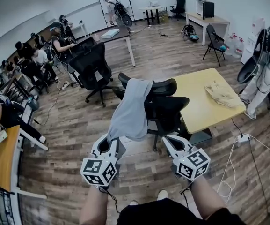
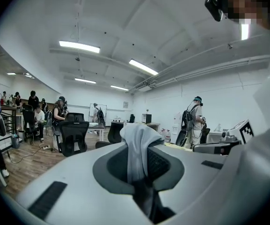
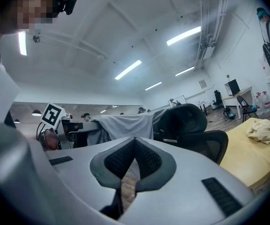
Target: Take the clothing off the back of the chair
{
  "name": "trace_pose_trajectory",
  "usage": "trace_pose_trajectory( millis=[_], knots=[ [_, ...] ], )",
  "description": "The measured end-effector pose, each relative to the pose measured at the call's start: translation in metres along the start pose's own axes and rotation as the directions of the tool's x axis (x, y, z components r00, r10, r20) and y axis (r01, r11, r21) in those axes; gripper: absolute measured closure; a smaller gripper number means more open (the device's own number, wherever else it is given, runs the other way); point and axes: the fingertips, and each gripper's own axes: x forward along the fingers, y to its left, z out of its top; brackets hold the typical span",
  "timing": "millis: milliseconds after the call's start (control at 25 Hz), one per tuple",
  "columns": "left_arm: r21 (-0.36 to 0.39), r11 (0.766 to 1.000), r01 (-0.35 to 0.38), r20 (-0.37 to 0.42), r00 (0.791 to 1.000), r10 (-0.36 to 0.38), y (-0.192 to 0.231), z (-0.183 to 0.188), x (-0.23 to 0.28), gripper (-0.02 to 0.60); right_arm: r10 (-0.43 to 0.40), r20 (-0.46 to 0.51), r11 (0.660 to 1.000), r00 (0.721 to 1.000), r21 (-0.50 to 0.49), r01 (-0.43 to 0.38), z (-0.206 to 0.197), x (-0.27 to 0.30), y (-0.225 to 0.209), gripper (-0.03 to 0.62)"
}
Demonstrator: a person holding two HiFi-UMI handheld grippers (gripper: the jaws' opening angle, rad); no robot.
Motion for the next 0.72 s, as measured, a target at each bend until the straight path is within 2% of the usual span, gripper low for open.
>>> trace_pose_trajectory(
  millis=[320,600,720],
  knots=[
    [-0.008,1.000,-0.002,0.013,1.000,0.002,0.033,-0.006,-0.059,0.529,0.023,-0.016,1.000,1.000,-0.002,-0.023,-0.011,0.026,0.058,0.582],
    [-0.027,0.999,0.025,0.026,0.999,-0.024,0.065,-0.016,-0.107,0.528,-0.001,-0.022,1.000,1.000,-0.021,0.000,-0.026,0.032,0.112,0.582],
    [-0.036,0.999,0.039,0.031,0.999,-0.038,0.076,-0.018,-0.128,0.528,-0.035,-0.026,0.999,0.999,-0.022,0.034,-0.028,0.028,0.135,0.582]
  ],
)
